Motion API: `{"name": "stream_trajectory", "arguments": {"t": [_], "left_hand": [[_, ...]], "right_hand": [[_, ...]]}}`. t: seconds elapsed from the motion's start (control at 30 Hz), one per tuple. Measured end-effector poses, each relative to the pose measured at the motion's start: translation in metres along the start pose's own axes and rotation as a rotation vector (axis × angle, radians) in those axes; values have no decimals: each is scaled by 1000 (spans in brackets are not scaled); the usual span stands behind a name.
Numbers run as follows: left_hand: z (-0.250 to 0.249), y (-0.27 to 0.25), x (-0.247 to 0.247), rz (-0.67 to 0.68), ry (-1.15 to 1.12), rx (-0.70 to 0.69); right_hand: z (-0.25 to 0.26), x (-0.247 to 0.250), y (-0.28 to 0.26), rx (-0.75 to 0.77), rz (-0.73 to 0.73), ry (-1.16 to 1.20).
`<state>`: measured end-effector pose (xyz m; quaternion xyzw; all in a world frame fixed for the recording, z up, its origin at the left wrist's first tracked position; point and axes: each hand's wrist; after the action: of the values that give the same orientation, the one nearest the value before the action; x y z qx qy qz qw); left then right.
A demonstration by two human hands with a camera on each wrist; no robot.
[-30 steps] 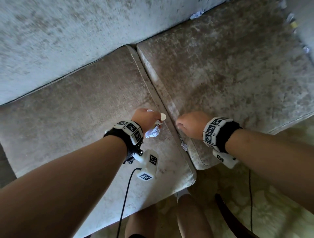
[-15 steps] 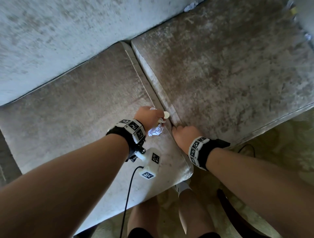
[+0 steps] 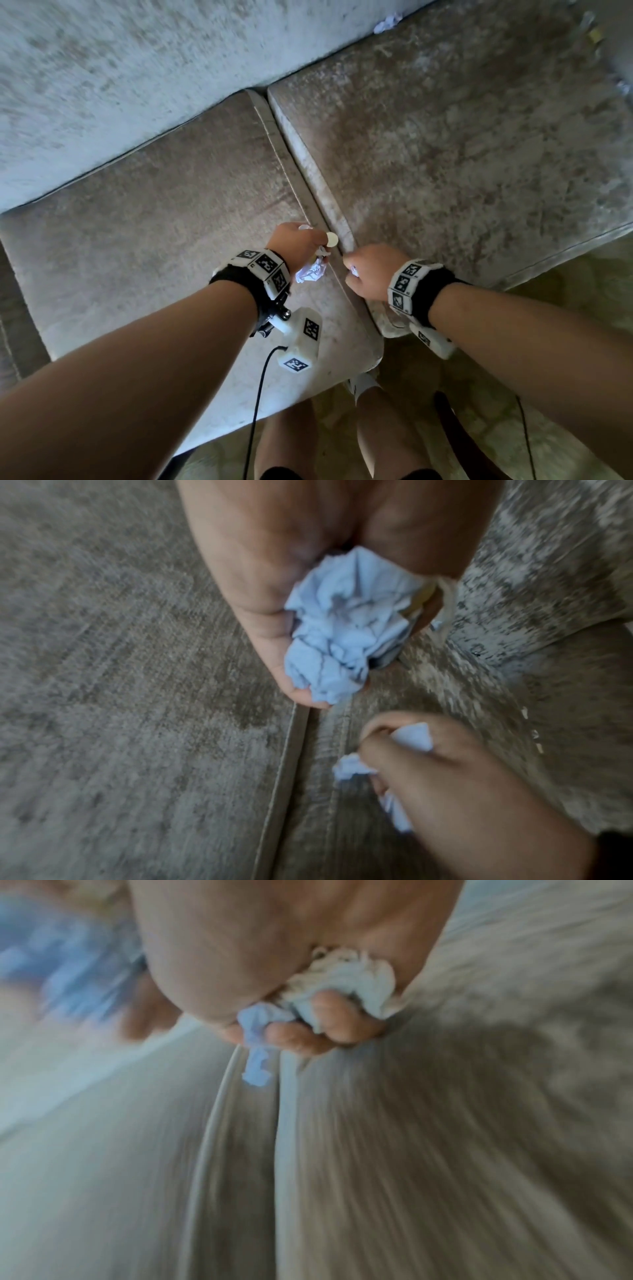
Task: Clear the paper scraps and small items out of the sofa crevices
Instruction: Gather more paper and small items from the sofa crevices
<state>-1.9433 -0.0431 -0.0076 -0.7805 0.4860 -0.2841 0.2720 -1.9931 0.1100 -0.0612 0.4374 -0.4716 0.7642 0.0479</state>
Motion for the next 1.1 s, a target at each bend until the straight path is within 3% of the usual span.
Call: {"name": "stream_trajectory", "arguments": {"t": [0.13,0.23,0.53,0.73,0.9,1.1], "left_hand": [[-19,-5,1,-24,-24,2],[-35,-6,6,-60,13,-30],[-94,13,15,-21,-122,-84],[-117,36,-9,-42,-162,-59],[-147,60,-52,-139,-202,-13],[-189,99,-118,-261,-298,62]], "right_hand": [[-20,40,11,-210,-51,438],[-31,72,17,-237,-81,641],[-48,146,43,-355,-46,813],[-91,178,72,-418,19,902],[-140,221,102,-571,44,723],[-205,261,141,-397,121,792]]}}
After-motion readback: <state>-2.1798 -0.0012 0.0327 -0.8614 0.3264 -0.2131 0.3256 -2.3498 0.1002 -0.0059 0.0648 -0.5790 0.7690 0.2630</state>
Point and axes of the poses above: each hand's wrist, its own y-axis towards the middle knuckle, its own x-axis out of the back of the hand, z = x × y, and after that the axes turned 15 degrees about -x, right-handed
